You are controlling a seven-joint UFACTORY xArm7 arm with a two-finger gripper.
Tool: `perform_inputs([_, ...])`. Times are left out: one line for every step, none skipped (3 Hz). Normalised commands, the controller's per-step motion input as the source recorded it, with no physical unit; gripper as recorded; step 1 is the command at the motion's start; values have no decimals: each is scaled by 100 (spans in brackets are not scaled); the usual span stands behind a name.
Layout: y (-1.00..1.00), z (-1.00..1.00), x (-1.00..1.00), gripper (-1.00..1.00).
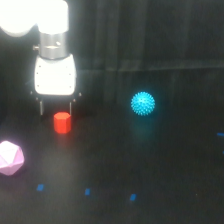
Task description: Pick up the red object from the table
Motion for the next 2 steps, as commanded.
perform_inputs([-65,-85,48,32])
perform_inputs([-71,-9,5,-6])
